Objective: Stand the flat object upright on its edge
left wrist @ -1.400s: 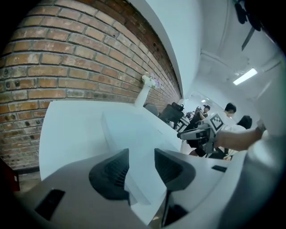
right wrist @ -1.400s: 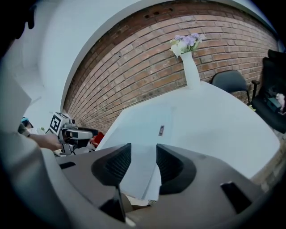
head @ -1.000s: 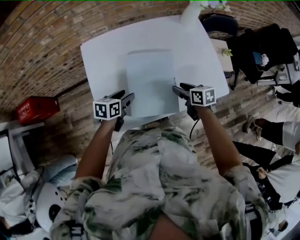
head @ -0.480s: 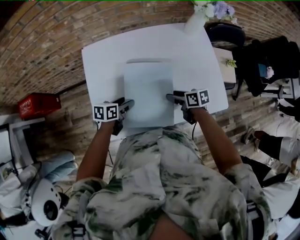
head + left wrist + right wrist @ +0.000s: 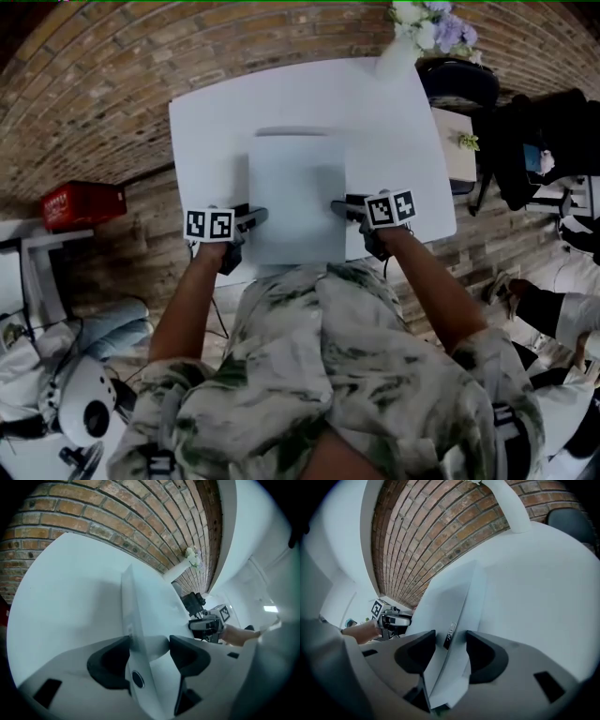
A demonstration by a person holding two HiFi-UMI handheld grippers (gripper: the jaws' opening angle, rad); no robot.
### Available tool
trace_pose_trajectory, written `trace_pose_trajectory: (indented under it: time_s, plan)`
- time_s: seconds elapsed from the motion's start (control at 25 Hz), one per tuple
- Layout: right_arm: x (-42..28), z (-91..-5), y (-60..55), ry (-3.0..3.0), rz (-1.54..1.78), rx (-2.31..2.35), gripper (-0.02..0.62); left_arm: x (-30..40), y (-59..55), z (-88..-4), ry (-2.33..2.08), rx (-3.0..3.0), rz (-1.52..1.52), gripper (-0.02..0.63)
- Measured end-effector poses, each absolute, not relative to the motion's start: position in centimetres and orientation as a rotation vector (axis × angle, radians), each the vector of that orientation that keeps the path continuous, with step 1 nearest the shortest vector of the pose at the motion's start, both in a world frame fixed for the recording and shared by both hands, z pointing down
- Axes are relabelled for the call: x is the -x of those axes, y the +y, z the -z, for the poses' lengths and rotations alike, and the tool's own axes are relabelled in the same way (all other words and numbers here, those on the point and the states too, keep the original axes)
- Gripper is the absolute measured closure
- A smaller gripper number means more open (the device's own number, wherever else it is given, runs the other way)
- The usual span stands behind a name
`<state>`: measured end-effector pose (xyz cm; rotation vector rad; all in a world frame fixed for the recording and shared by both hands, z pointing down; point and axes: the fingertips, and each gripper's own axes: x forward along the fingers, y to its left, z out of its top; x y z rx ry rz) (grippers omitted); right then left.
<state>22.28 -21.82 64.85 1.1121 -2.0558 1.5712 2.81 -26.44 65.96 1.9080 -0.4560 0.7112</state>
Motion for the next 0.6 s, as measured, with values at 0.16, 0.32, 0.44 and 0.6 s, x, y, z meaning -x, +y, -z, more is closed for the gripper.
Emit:
trace_pose_trajectory:
  time_s: [0.16,0.32,0.44,0.6]
  plan:
    - [-22.7,-64.0,-22.6,-2.069,-1.503,-1.106,0.379,-3.2,-26.1,-65.5,-0.477,-1.912,-0.706,0.334]
    - [-23.5,-62.4,-23.4,-2.108,-1.420,-1.091,0.382,-3.9,-26.5,-64.0,-0.495,-1.950,-0.694,0.334]
    - [-24.2,-60.7,-24.6,-2.158,-1.365,-1.093,0.383,-4.4,-27.5,-62.4,-0.515,-1.989,-0.672,0.334]
    - [-25.2,-58.3,-26.8,-2.222,-1.258,-1.111,0.383,-5.3,-29.6,-59.9,-0.552,-2.061,-0.654,0.334]
